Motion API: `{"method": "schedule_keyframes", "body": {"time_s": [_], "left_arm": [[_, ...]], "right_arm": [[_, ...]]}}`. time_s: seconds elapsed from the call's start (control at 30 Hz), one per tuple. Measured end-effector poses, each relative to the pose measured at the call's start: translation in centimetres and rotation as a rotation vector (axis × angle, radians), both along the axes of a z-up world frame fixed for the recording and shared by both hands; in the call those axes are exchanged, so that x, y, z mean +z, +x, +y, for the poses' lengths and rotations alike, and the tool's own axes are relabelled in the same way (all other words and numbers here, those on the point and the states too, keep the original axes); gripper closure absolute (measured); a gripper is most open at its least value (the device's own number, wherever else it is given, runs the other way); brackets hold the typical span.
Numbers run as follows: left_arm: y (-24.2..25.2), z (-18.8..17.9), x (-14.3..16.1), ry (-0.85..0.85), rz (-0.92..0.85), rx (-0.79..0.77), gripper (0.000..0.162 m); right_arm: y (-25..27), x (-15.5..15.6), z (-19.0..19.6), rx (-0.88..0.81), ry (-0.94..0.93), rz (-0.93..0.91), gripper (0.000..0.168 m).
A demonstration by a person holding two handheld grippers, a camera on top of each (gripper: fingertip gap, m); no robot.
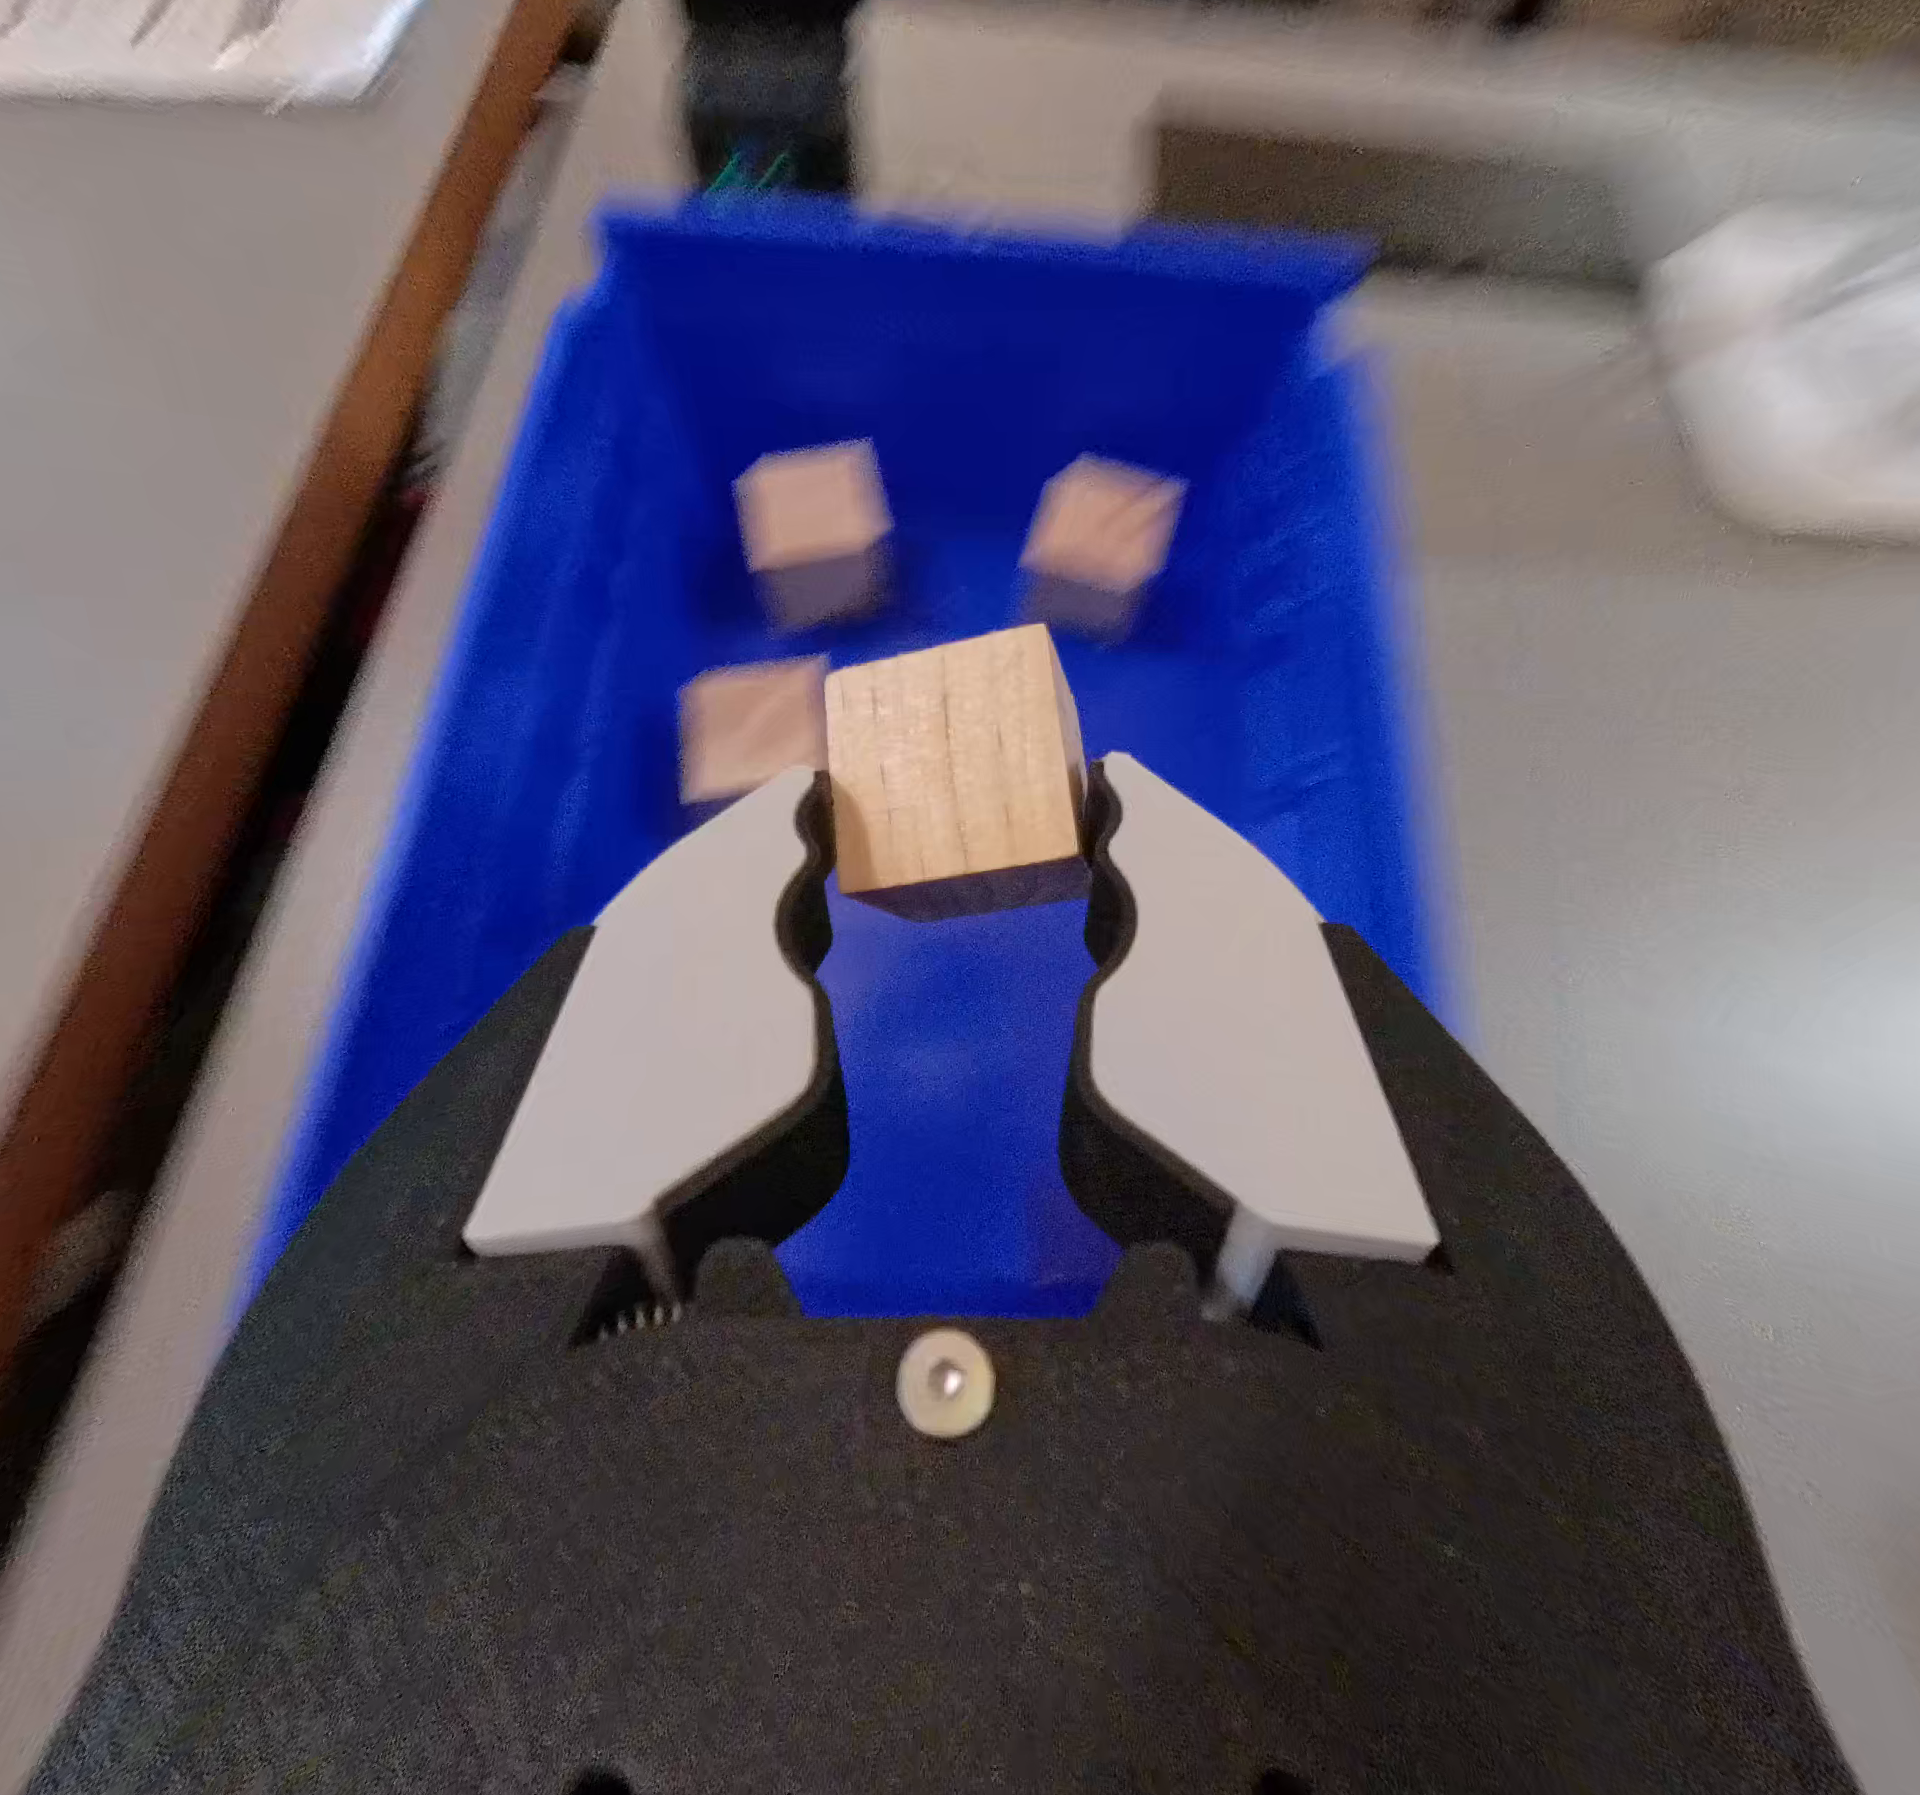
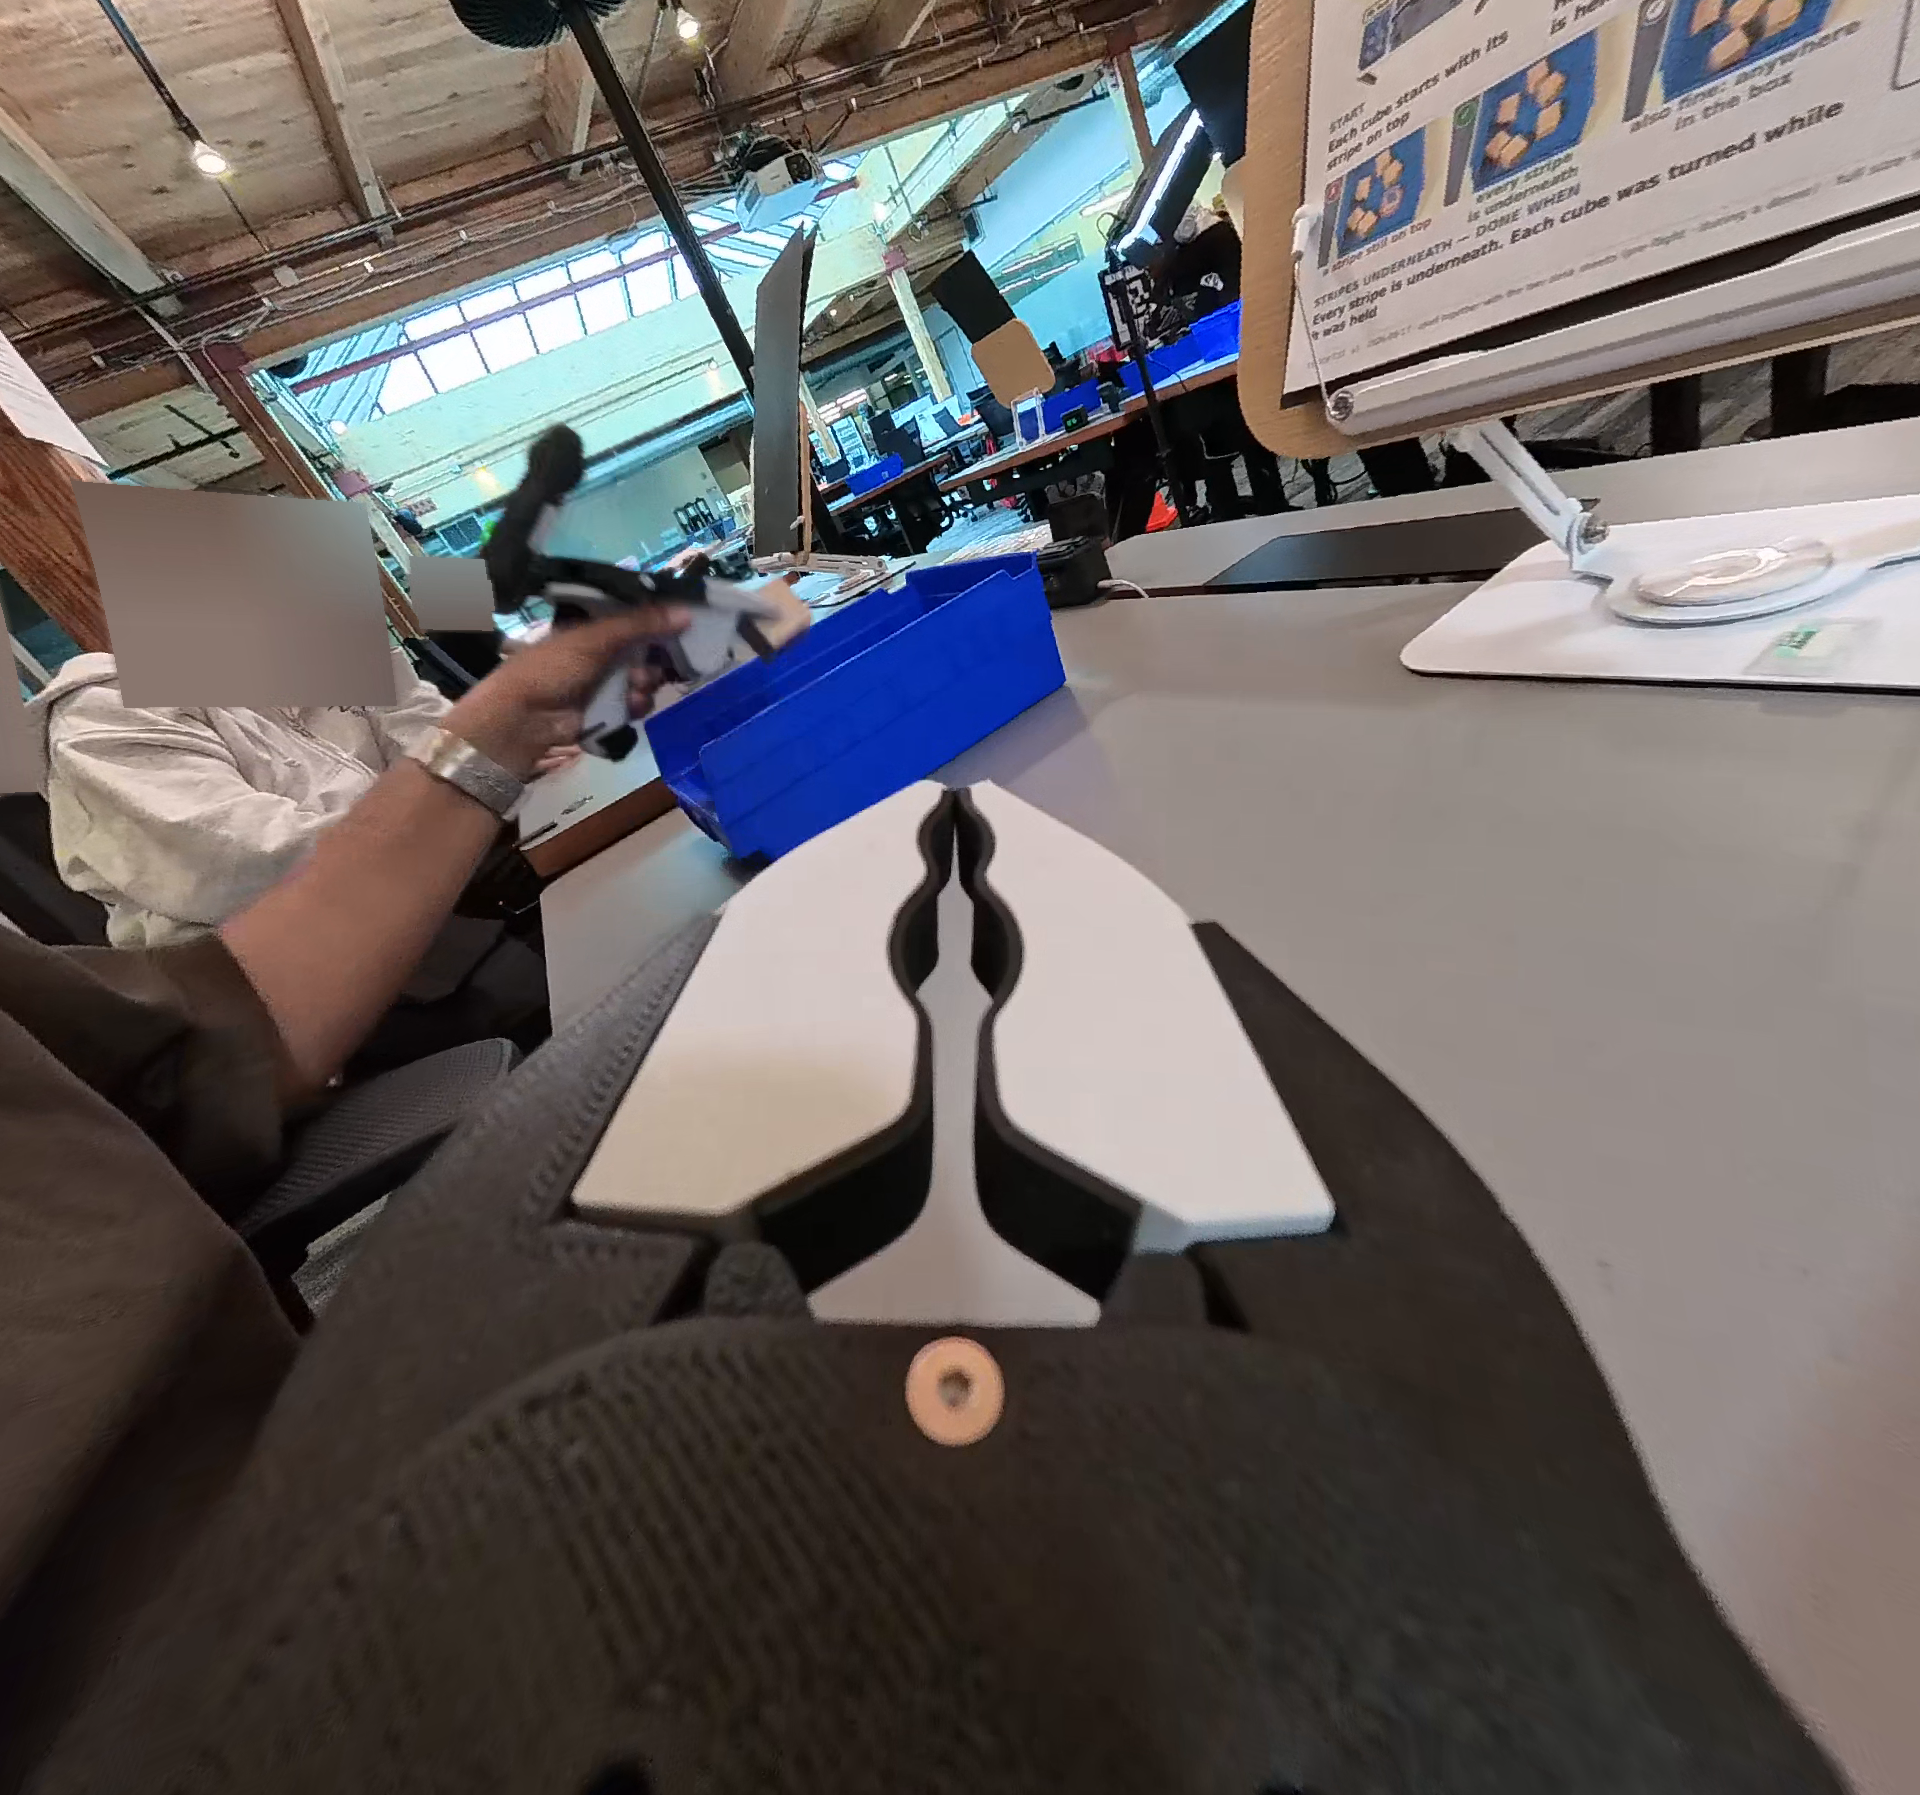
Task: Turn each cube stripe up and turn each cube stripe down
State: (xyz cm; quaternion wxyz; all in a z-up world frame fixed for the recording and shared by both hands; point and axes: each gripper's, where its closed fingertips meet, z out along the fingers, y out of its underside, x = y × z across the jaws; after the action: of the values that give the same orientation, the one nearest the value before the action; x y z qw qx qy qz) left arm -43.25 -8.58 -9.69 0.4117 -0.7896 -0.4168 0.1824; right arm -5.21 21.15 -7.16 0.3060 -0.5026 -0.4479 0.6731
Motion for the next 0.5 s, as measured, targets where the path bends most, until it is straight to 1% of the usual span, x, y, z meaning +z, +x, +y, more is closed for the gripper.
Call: {"method": "schedule_keyframes", "body": {"time_s": [0.07, 0.13, 0.2, 0.27, 0.33, 0.4, 0.5], "left_arm": [[3.1, 4.2, 4.6, 0.308, -0.018, -0.17, 0.115], [7.6, 8.5, 8.9, 0.627, -0.112, -0.386, 0.116], [13.0, 12.0, 12.3, 0.929, -0.291, -0.63, 0.116], [17.5, 14.7, 14.1, 1.154, -0.501, -0.815, 0.116], [21.1, 17.5, 13.6, 1.257, -0.673, -0.906, 0.116], [24.6, 20.5, 11.7, 1.276, -0.804, -0.936, 0.116], [29.8, 23.9, 8.6, 1.297, -1.006, -0.951, 0.116]], "right_arm": [[-0.1, -0.2, 0.0, -0.012, 0.008, -0.003, 0.168], [-0.2, -0.1, 0.1, -0.044, 0.027, 0.006, 0.168], [-0.2, 0.1, 0.7, -0.108, 0.068, 0.013, 0.167], [-0.2, -0.1, 1.7, -0.205, 0.131, -0.004, 0.149], [-0.1, -0.2, 2.2, -0.256, 0.193, -0.018, 0.137], [0.0, 0.2, 2.1, -0.274, 0.24, -0.006, 0.125], [0.3, 0.9, 0.7, -0.27, 0.359, 0.05, 0.116]]}}
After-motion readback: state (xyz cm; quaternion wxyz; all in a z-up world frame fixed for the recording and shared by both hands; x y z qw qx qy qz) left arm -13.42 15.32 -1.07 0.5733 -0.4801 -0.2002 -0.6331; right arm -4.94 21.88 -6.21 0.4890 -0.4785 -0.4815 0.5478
